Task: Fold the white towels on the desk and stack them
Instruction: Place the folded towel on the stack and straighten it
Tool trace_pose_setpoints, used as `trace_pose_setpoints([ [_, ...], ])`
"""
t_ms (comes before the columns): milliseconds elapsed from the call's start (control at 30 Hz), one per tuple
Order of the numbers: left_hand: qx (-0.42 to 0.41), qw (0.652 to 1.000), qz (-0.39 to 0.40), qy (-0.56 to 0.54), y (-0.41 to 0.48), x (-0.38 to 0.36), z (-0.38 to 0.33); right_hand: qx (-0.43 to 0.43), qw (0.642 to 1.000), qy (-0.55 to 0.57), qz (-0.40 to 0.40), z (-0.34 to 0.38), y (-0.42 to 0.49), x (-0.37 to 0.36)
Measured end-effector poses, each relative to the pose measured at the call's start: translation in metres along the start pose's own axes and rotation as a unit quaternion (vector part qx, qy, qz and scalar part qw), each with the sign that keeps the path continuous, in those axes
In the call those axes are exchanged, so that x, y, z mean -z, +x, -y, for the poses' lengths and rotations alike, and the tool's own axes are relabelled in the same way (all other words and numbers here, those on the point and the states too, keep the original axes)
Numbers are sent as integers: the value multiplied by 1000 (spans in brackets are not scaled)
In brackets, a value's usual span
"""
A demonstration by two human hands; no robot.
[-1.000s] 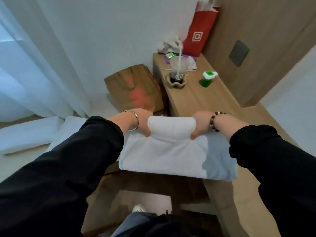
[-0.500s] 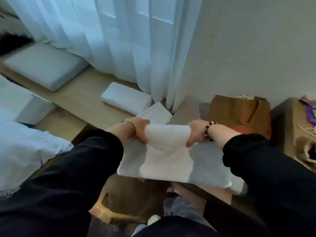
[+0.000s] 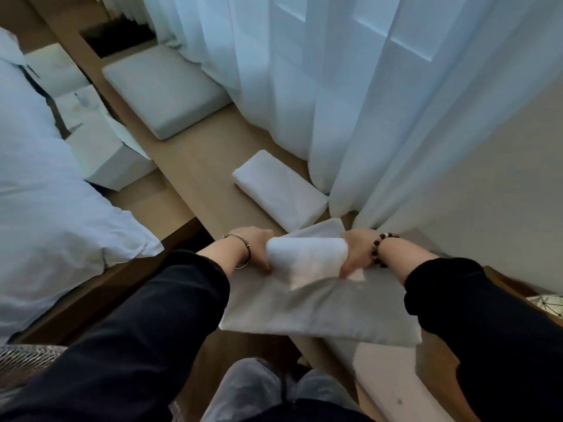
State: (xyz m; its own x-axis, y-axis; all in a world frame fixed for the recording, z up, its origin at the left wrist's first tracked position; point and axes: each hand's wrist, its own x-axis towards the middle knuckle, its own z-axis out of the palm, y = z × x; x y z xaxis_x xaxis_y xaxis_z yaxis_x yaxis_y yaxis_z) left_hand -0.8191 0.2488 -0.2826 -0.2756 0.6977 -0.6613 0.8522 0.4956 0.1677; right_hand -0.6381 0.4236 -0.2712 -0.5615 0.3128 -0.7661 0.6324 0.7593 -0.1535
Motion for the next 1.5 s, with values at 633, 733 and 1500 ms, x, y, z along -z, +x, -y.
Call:
trace_pose_setpoints([
  [633,-143,963,154,171,333,185,170,-98,967,235,19,42,286,125],
  [733,-165,950,186,189,390,191,178,-122,948,292,45,30,326,132],
  [1500,-46,972,-118,-198,541,112,245,-209,939,256,-99,-59,454,63],
])
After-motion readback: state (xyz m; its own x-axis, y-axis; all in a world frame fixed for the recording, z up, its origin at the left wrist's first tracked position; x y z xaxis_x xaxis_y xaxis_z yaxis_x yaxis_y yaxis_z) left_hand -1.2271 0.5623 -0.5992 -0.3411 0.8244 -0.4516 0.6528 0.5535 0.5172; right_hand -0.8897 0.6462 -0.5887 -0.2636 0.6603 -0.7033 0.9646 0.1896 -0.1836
